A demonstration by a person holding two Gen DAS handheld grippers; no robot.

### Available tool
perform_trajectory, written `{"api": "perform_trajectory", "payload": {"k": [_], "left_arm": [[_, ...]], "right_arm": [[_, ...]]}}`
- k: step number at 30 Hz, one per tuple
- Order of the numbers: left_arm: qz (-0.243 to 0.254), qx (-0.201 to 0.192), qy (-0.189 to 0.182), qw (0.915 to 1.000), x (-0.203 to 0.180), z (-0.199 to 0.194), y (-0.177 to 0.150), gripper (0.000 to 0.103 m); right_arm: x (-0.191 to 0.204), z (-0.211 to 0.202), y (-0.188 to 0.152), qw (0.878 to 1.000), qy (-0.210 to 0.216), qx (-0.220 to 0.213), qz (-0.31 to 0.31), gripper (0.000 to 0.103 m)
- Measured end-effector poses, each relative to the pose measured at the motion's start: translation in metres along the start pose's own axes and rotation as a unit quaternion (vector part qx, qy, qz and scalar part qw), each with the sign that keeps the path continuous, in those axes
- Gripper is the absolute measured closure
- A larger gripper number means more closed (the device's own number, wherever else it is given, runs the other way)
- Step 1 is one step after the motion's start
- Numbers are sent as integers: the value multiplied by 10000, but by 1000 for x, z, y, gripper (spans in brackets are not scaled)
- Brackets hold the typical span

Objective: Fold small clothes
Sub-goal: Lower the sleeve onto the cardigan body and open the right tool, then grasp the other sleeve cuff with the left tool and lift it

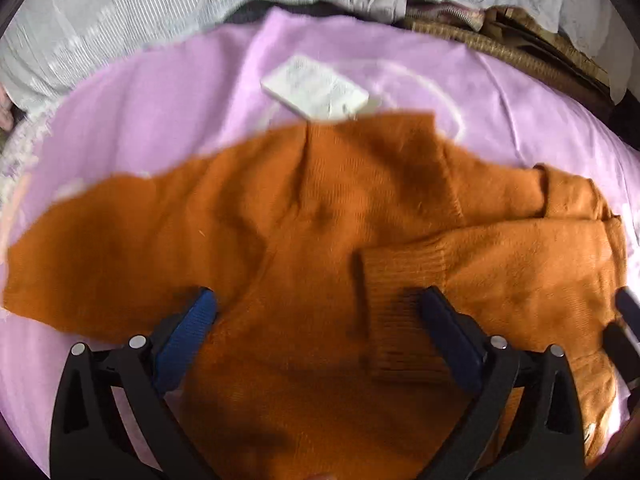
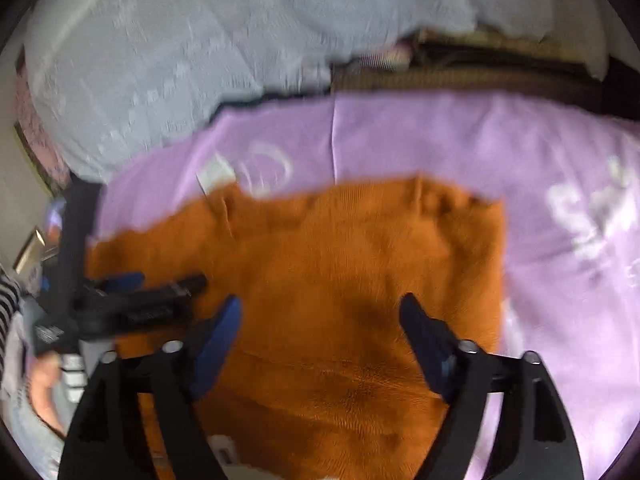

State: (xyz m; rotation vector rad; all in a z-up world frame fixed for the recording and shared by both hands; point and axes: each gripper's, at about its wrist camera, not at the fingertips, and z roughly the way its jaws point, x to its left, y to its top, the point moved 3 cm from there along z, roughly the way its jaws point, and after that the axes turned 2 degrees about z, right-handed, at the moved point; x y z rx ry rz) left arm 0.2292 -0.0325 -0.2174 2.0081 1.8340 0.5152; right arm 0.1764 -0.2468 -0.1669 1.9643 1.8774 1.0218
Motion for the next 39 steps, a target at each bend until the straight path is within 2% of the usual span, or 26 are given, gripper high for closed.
{"api": "perform_trajectory", "payload": {"k": [1,2,5,7,9,11,14,18,20,23,25,27,28,29,31,32,35,37,39], "left_arm": [[-105,-34,-96,9999,3,-4,1,4],[-155,-4,-185,9997,6,-10,3,4],[-429,-248,-277,9984,29,-33,2,4],[-793,-313,-383,9956,52,-44,-2,4],[-1272,-295,-666,9892,89,-50,-8,4],[-1889,-267,-739,9789,128,-54,-18,4],[-2657,-311,-680,9612,185,-58,-41,5],[-3204,-480,-1073,9400,235,-65,-68,5],[-3520,-582,-1027,9285,252,-66,-72,5],[-3832,-766,-1183,9129,273,-50,-68,7],[-3906,-833,-1064,9106,280,-45,-63,24],[-3904,-880,-1127,9095,282,-41,-58,58],[-3905,-895,-1341,9064,283,-39,-56,70],[-3925,-878,-1479,9035,286,-38,-57,93],[-3959,-872,-1704,8981,286,-37,-59,98],[-3878,-928,-1642,9022,285,-42,-58,98],[-3398,-1152,-1416,9226,267,-64,-46,99],[-2952,-1320,-1230,9383,245,-83,-35,99],[-2576,-1415,-1087,9496,222,-96,-25,99]], "right_arm": [[0,9,-5,9999,-60,51,-107,12],[5,4,-5,9997,8,-33,-253,3],[5,-13,-11,9992,126,-176,-339,4],[-6,-31,-15,9985,125,-526,-77,4],[-23,-52,-20,9955,331,-862,217,3],[-39,-66,-27,9929,369,-1041,445,3],[-66,-75,-44,9893,435,-1026,946,3],[-97,-73,-53,9718,869,-1053,1924,3],[-92,-68,-53,9746,782,-1041,1825,3],[-90,-67,-53,9773,727,-983,1730,3],[-94,-69,-56,9764,759,-992,1763,3],[-92,-68,-56,9771,725,-977,1746,3],[-93,-69,-56,9776,706,-966,1732,3],[-93,-69,-56,9780,691,-956,1719,3],[-93,-69,-56,9783,671,-950,1716,3],[-93,-69,-56,9784,671,-946,1714,3],[-92,-69,-55,9784,671,-946,1713,3],[-92,-69,-55,9784,669,-943,1713,3],[-92,-68,-55,9788,655,-931,1705,3]]}}
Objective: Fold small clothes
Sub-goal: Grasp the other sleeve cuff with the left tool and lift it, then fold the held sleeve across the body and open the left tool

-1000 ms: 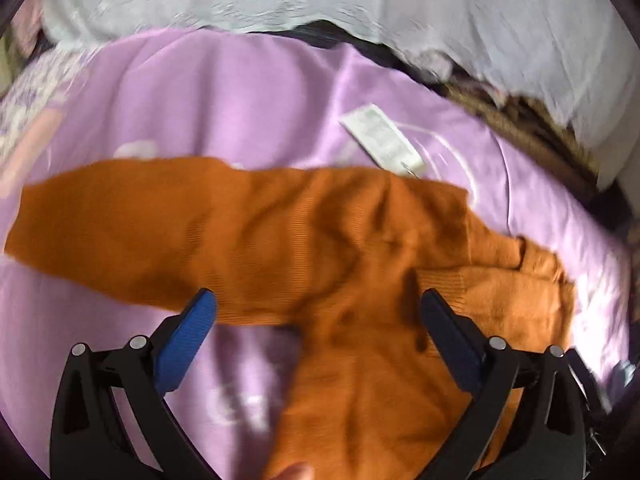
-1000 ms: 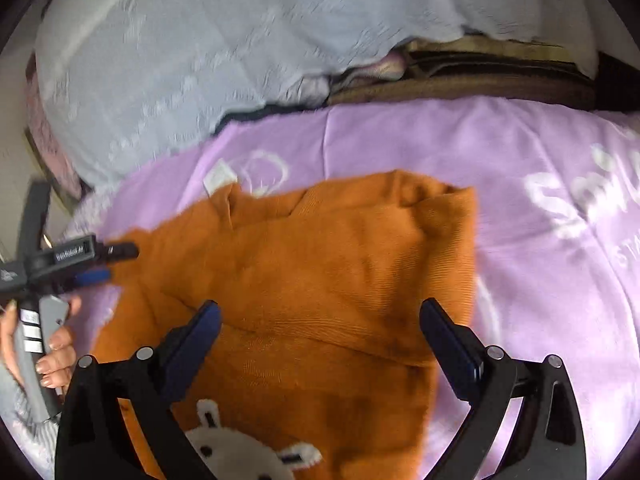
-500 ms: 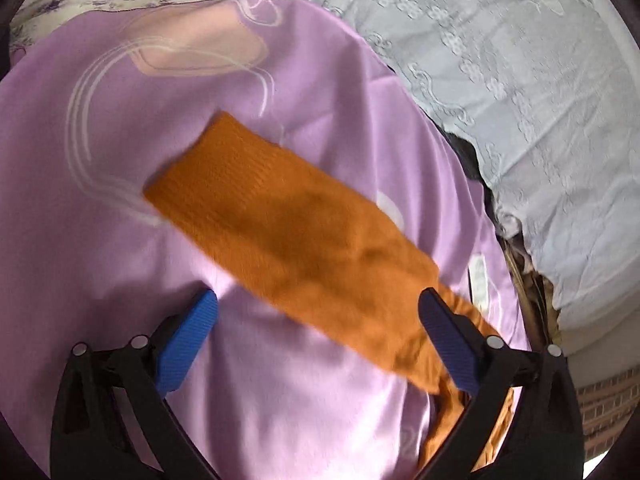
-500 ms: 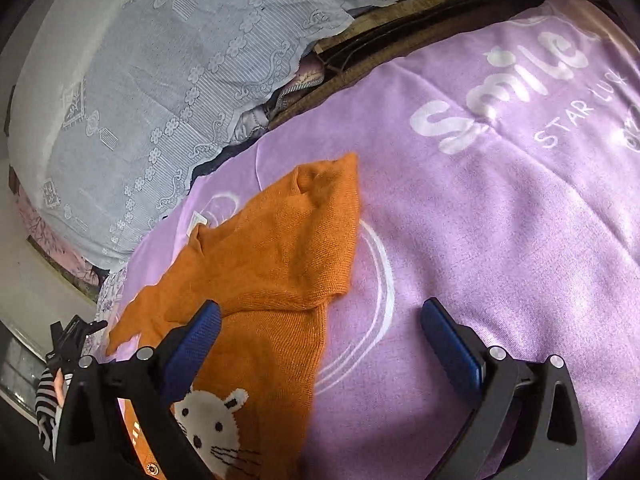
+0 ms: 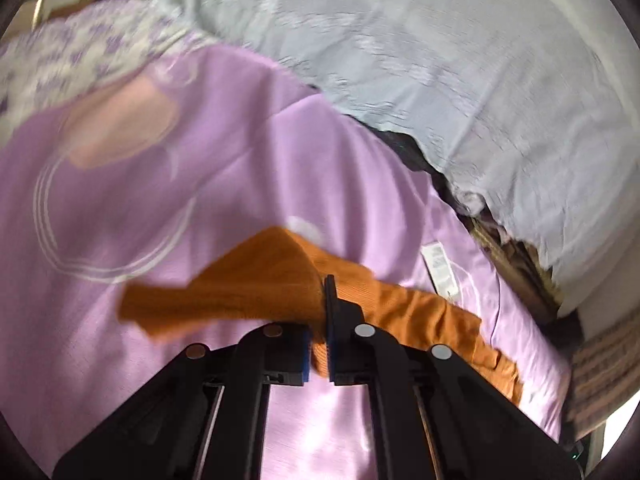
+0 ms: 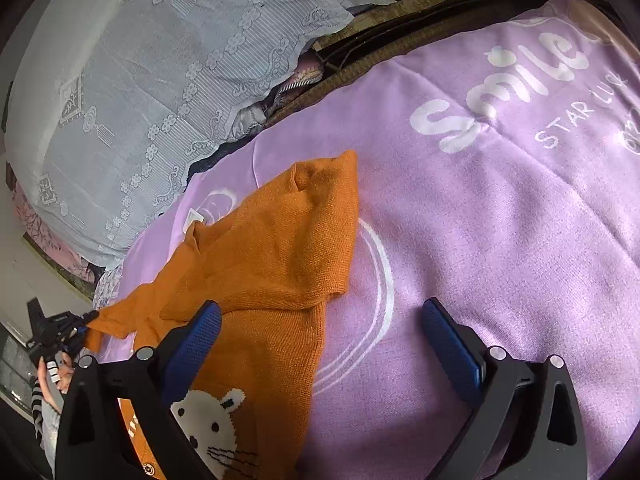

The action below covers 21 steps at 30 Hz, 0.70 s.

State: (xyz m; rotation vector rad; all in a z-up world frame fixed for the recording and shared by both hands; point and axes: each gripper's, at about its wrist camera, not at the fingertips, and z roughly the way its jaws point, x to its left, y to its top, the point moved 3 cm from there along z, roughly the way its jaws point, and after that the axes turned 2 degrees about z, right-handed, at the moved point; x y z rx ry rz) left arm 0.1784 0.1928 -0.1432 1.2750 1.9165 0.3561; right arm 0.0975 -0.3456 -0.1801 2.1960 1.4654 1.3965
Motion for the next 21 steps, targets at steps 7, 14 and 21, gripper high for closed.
{"api": "perform_trajectory", "payload": {"k": [7,14,21], "left_arm": [[918,114,-63,9957,-75,-1,-14,98],[1507,240,-132,9882,-137,8,-25,98],[2087,402,-292,9767,-200,21,-51,98]], "right_arm": [[0,2,0,10000,-44,31,-32,3],[0,3,0,9999,-88,57,-53,3],[0,4,2,9999,-85,81,-56,3]]}}
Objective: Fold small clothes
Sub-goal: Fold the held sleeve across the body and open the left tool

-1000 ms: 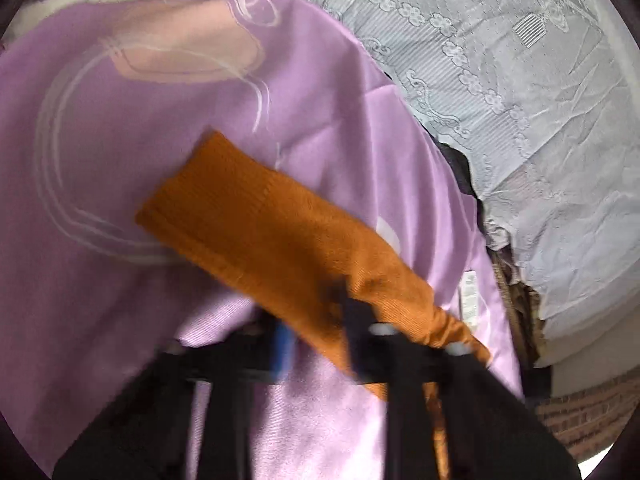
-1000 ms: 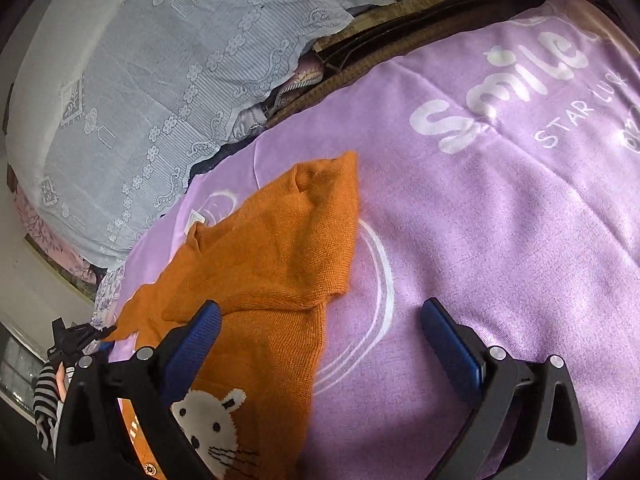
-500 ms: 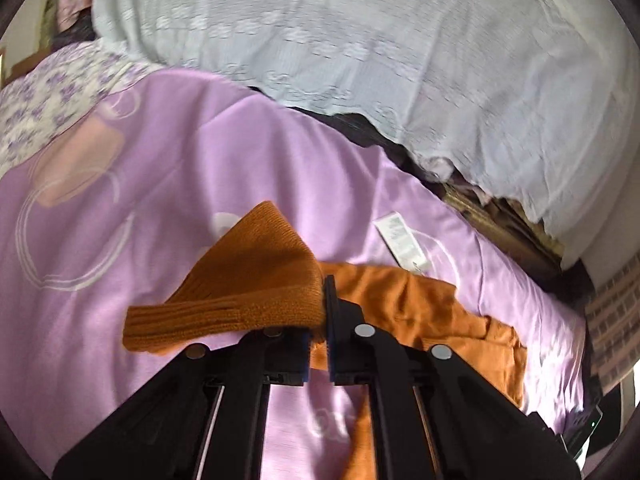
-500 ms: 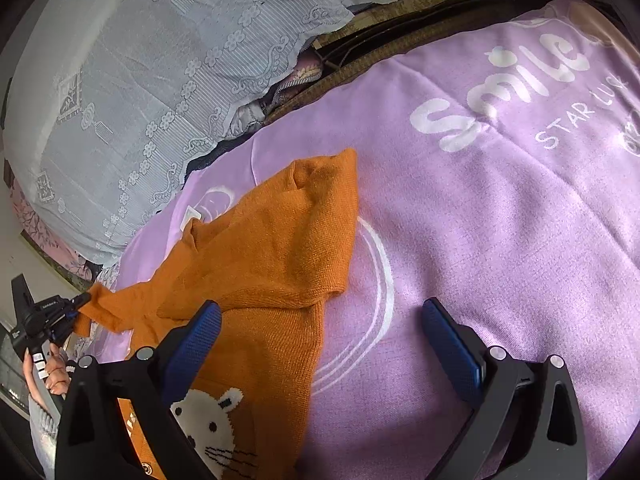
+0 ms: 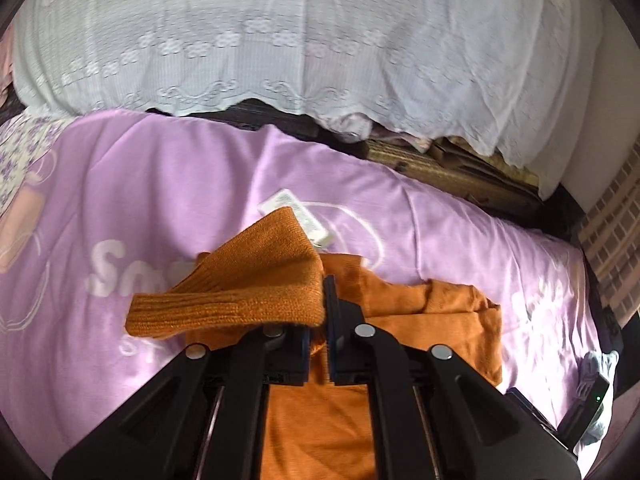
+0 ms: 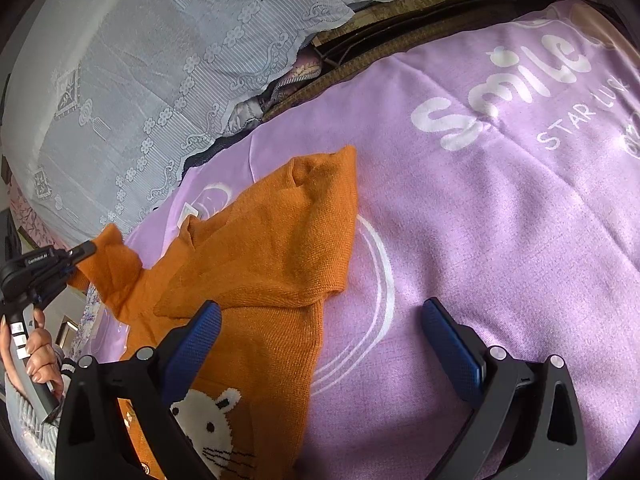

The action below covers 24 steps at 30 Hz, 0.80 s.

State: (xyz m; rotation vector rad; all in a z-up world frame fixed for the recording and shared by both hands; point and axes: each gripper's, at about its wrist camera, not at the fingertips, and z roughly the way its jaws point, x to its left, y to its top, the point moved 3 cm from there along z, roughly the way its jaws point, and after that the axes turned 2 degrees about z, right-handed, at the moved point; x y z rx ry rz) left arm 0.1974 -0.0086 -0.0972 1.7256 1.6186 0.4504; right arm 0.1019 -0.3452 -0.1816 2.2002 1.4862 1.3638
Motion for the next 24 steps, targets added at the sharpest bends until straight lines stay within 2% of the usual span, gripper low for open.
{"api": "perform_trajectory", "payload": {"k": [5,9,15,19,20,22,24], "left_arm": [[407,187,-177,9988,-48,22,-8,98],[790,405,-101,9960,-79,50,-25,98],[978,949,-60,9907,-91,96,-59,98],[1132,1008,-16,9884,-94,105,-71,92],[1148,975,-50,9886,-95,103,-71,87],[1156,991,-201,9881,-96,99,-71,65],[1257,877,-232,9879,-97,88,-72,34]], "right_arm": [[-5,-8,9,9990,278,-25,355,3],[-7,-16,17,9978,387,-138,518,3],[-10,-11,17,9981,313,-79,534,3],[-9,-12,18,9977,363,-97,560,3],[-9,-12,18,9975,380,-94,588,3],[-9,-13,20,9970,424,-87,646,3],[-7,-14,22,9968,460,-105,639,3]]}}
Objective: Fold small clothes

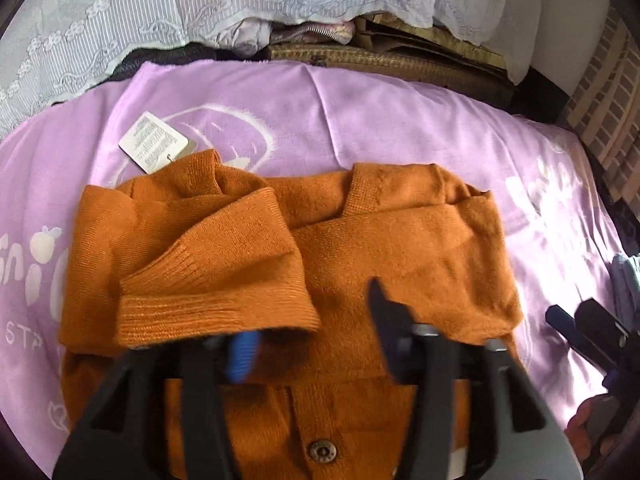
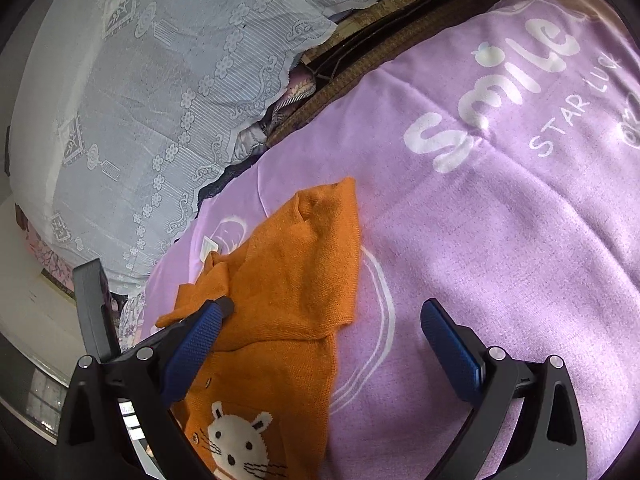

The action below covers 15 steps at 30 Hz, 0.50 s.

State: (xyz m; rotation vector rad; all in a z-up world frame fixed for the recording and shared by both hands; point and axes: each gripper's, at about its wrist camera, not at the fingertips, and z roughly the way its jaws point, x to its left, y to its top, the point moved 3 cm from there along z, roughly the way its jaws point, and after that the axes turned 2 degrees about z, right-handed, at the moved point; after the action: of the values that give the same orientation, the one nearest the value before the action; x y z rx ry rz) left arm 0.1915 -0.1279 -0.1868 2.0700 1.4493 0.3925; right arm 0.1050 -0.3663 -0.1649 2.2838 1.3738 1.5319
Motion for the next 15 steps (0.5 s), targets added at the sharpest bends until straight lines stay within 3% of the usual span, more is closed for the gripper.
{"api": "perform_trajectory", "payload": {"k": [2,7,11,15], "left_arm": [[238,-115,75,9996,-1,-15,-5,22],[195,-399,51,9990,28,-58,-12,13],[-789,-728,344,9936,100,-86,-9,9],[-1790,-469,727,9800,166,-72,-15,9]], "right_arm": [[7,-3,1,9999,5,-55,-130,3],[45,-5,-1,9950,-51,-164,-982,3],[91,11,-15,9781,-230,-99,-2065,4],[142,43,-38,9443,-417,9,-3266,8]]}}
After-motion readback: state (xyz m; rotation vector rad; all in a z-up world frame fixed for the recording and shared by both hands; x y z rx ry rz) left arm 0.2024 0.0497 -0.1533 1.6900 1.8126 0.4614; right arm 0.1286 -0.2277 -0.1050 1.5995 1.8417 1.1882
